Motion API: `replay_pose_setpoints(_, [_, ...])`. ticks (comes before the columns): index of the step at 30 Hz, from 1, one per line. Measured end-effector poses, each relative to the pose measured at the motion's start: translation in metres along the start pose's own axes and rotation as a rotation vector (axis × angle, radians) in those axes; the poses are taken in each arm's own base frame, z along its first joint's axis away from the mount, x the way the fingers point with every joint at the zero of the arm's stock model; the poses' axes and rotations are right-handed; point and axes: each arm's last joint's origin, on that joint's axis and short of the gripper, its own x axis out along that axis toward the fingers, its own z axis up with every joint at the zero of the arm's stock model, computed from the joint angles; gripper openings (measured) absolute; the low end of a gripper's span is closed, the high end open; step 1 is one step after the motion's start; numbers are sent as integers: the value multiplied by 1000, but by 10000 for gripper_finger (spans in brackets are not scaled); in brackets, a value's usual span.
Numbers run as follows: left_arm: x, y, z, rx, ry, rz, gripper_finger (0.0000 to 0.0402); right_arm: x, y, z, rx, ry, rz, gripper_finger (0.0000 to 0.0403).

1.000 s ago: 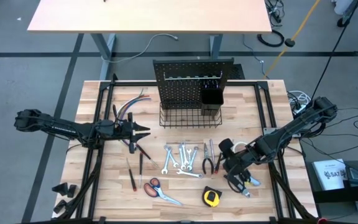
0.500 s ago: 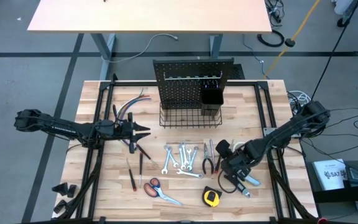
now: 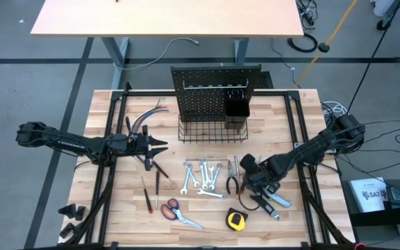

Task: Hang tools onto peg board
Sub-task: Hang the nut driver on the pegboard

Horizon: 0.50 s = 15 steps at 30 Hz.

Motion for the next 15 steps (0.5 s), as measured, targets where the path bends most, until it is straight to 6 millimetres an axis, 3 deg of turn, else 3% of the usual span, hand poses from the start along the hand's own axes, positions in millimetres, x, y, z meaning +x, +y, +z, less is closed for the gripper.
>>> replay_pose_setpoints(15, [0,0,-4,7,40,2,107,24,-4,0,-59,62,111,89])
